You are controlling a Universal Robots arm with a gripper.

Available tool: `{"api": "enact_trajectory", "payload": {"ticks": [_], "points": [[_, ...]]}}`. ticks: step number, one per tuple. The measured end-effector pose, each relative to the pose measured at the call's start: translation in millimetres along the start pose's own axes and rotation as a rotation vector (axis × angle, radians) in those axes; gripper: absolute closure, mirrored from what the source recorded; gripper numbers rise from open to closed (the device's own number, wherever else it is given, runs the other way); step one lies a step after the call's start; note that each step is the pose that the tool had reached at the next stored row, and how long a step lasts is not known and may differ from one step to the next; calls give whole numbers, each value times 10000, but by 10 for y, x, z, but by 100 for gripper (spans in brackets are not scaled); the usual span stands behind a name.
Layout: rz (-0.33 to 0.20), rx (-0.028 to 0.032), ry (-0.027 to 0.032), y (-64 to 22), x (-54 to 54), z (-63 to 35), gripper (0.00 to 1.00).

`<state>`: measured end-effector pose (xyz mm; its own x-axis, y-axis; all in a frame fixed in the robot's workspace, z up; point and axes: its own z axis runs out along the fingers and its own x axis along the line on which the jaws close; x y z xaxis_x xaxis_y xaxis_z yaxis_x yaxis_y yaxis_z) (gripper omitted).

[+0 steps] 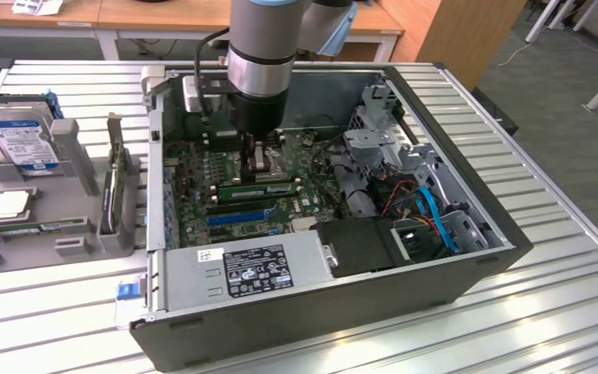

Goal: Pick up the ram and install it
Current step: 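Press down the ram until it locks into place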

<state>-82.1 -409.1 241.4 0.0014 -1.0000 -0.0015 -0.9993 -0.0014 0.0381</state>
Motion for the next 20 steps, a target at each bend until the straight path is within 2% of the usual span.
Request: {"api": "enact_trajectory", "payload": {"ticks": [20], "points": [[0, 0, 0, 16, 4, 0, 90]]}}
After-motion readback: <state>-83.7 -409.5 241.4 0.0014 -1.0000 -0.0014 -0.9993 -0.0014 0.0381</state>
